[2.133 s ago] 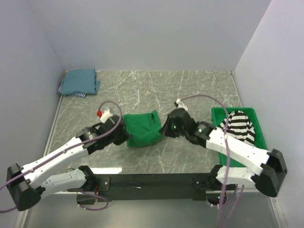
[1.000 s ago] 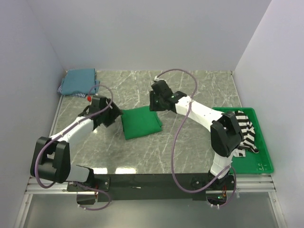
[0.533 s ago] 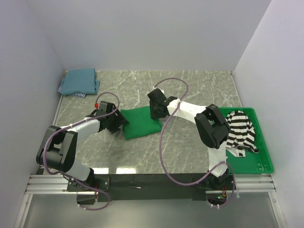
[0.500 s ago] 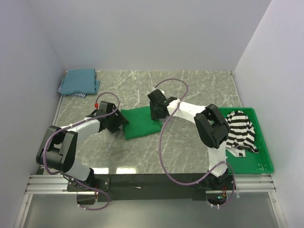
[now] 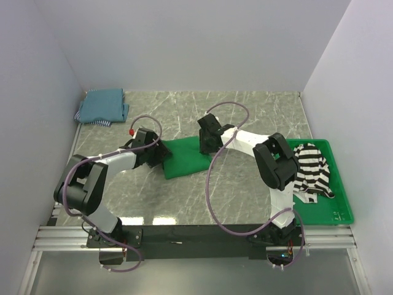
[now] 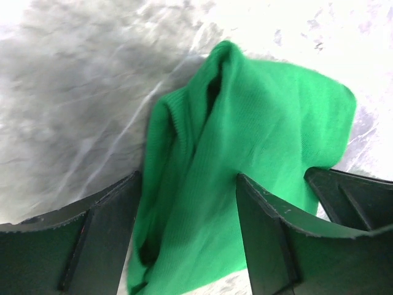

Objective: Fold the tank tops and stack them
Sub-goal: Fold the tank top

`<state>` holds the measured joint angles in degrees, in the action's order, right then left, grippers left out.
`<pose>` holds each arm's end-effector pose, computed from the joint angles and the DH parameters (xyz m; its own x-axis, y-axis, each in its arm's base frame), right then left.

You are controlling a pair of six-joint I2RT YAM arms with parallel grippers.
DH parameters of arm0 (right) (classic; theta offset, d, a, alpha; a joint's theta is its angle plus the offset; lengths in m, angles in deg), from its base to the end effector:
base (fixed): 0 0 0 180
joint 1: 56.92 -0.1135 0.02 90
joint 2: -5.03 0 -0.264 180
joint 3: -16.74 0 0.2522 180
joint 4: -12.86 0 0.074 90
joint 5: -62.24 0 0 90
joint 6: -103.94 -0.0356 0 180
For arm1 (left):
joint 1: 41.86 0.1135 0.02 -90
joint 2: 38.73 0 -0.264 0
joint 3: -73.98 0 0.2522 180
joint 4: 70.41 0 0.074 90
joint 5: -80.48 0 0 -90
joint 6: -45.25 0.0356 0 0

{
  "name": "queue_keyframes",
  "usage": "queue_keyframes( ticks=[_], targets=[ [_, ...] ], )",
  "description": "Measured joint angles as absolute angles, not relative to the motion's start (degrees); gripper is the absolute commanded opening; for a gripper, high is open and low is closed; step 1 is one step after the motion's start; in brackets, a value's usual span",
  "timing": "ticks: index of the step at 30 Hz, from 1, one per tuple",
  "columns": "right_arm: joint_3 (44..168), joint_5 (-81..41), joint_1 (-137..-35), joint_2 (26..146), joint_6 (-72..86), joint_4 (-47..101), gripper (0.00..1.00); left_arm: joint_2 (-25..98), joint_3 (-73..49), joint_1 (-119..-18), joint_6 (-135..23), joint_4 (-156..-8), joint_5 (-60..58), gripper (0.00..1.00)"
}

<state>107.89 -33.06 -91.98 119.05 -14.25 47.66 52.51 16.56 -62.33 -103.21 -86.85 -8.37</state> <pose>0.3443 0.2376 0.1641 -0.8607 -0.0294 -0.5082 -0.1418 0.9727 0.1838 0.2858 -0.1074 0.1528 -0.6851 -0.6538 -0.3213 -0.4248 0.7168 -0.5529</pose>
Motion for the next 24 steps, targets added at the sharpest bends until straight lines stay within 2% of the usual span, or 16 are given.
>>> queue_keyframes(
  ticks=[9, 12, 18, 19, 21, 22, 23, 24],
  targets=[
    [108.21, -29.32, -89.56, 119.62, -14.12, 47.16, 0.41, 55.9, 14.88, -64.93, -104.74, -82.74, -10.05, 0.65],
    [108.24, -28.47, -89.12, 119.62, -14.07, 47.16, 0.41, 56.82, 13.94, -65.74, -104.85, -82.55, -10.84, 0.6],
    [108.3, -28.05, -89.01, 119.62, -13.83, 47.18, 0.41, 58.32, 12.12, -66.38, -103.99, -84.62, -12.41, 0.35],
    [108.3, -28.03, -89.01, 119.62, -13.79, 47.18, 0.41, 58.56, 11.82, -66.4, -103.86, -85.13, -12.59, 0.27],
    [108.3, -27.92, -89.01, 119.62, -13.66, 47.18, 0.41, 58.94, 11.23, -66.51, -103.64, -86.2, -13.0, 0.17],
    [108.32, -27.9, -89.01, 119.62, -13.64, 47.2, 0.41, 59.02, 10.81, -66.55, -103.32, -86.85, -13.09, 0.06],
    [108.39, -27.88, -89.01, 119.62, -13.61, 47.27, 0.41, 59.11, 10.35, -66.66, -103.1, -87.4, -13.31, 0.01],
    [108.45, -27.86, -89.01, 119.62, -13.61, 47.29, 0.42, 59.26, 9.81, -66.81, -102.64, -88.19, -13.64, 0.01]
  ],
)
